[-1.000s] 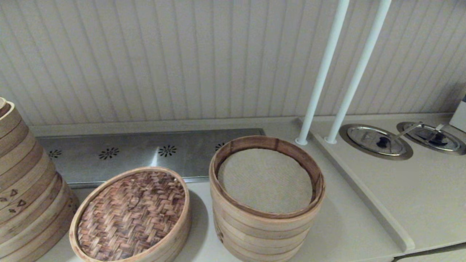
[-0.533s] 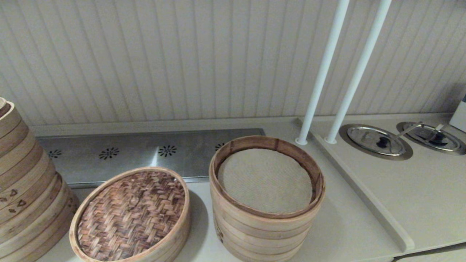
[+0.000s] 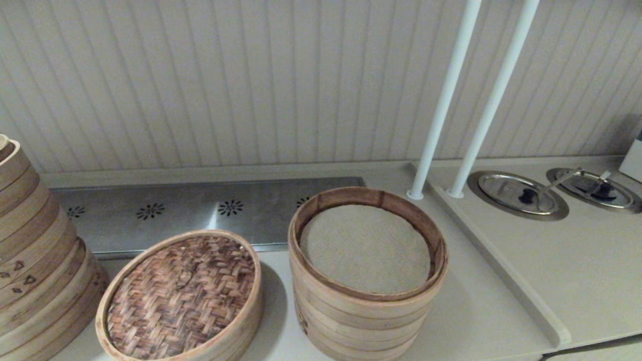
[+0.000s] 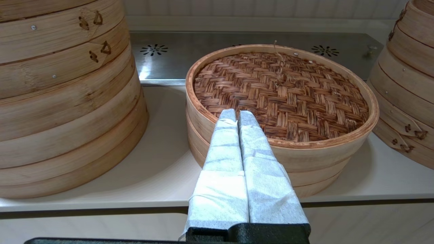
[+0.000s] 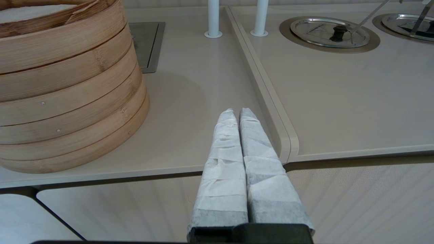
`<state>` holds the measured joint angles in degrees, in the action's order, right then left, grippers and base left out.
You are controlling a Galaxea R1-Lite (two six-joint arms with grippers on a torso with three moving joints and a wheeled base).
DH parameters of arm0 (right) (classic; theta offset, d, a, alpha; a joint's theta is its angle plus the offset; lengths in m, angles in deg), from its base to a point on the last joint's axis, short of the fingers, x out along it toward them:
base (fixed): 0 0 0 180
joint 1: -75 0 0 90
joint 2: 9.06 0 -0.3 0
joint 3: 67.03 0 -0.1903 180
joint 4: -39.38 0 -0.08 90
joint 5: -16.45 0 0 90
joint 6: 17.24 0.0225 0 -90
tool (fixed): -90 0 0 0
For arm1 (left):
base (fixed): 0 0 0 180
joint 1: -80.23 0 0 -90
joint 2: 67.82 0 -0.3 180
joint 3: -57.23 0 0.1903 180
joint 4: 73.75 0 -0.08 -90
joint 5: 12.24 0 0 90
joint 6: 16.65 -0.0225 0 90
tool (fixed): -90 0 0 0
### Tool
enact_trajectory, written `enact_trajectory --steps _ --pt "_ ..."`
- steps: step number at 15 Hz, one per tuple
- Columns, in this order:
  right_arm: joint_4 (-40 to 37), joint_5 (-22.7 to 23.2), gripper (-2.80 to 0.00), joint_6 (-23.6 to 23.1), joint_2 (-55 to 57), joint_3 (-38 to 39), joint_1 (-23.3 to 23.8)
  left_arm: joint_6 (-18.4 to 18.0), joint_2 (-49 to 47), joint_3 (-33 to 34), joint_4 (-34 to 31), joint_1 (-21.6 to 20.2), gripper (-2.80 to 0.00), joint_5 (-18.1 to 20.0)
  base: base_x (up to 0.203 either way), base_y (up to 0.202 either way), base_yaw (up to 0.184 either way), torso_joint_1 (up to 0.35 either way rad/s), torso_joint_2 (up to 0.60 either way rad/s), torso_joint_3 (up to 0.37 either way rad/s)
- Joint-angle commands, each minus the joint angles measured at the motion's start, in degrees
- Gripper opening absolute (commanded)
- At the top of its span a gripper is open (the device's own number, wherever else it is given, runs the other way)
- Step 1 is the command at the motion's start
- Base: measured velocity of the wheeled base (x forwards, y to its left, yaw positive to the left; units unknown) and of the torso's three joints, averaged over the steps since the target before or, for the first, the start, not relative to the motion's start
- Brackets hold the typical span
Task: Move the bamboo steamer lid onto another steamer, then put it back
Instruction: Pick up the steamer
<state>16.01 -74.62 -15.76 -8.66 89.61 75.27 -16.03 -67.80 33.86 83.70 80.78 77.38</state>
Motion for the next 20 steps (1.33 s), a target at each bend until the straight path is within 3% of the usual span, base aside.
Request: enact_trajectory --steps 1,20 --pt "0.0 -0.1 -2.8 0.0 0.0 0.2 0.0 0.0 0.1 0.0 0.0 0.0 -2.8 -0.1 0.0 0.0 0.0 0.0 0.0 0.0" --pt "0.0 0.0 -2.8 0.0 0.0 0.2 0.0 -0.1 -0.1 -0.2 0.1 0.1 -2.8 -0.1 0.0 0.0 0.0 0.0 0.0 0.0"
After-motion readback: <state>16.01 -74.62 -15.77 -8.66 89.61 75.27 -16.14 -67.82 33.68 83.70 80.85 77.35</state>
